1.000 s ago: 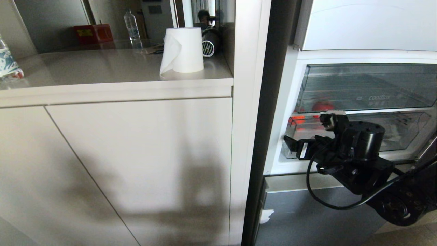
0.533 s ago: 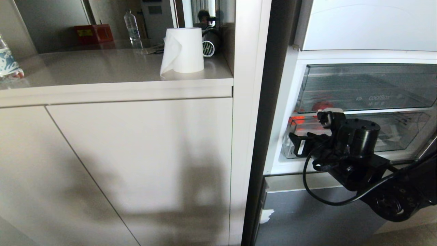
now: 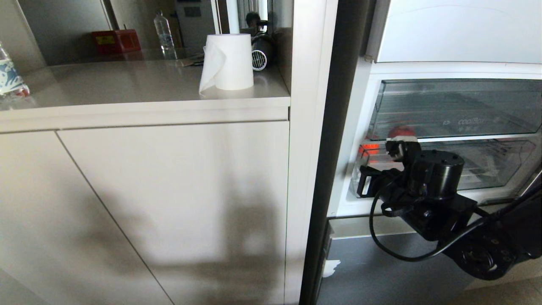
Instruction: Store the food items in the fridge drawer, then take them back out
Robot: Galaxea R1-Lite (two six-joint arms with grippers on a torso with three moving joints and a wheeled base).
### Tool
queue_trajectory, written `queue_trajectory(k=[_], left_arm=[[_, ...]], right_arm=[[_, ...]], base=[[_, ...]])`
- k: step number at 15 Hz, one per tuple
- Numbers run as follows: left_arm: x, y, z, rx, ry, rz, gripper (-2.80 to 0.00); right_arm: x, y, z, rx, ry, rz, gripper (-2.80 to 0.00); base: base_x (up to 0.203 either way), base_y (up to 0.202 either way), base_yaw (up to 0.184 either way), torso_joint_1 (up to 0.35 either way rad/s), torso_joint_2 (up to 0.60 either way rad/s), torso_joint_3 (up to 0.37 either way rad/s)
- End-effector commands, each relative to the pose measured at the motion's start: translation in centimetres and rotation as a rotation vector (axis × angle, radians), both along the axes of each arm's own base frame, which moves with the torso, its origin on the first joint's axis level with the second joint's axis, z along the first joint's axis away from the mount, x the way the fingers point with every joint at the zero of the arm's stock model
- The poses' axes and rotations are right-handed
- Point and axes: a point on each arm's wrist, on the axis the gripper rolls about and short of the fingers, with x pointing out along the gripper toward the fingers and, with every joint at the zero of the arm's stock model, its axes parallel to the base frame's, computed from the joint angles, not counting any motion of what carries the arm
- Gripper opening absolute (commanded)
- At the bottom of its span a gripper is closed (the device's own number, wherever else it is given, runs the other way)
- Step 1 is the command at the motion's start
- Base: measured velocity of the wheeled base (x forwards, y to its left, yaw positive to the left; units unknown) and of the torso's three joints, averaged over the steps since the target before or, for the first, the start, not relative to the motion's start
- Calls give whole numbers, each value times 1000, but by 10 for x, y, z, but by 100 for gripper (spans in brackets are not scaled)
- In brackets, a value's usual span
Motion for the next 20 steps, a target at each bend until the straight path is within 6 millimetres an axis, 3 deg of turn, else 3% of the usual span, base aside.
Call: queue_trajectory(k=[1,7,11,12,16,20], left_arm=[[0,0,0,0,0,0,-280],[0,0,0,0,0,0,-280],[0,0,0,0,0,0,-280],[0,0,0,0,0,0,-280],[0,0,0,0,0,0,-280],[0,0,0,0,0,0,-280]], right_arm=[[-9,-3,3,8,-3,2,-280],[-53,-22,9,25,19,7,-280],[-96,-29,0,8,62,59,-280],[-103,-31,-1,10,69,63,0],[-130,-42,-1,14,66,77,0],[-155,-60,37,42,-9,48,0]], base=[[0,0,0,0,0,0],[0,0,0,0,0,0],[0,0,0,0,0,0],[0,0,0,0,0,0],[0,0,0,0,0,0],[0,0,0,0,0,0]])
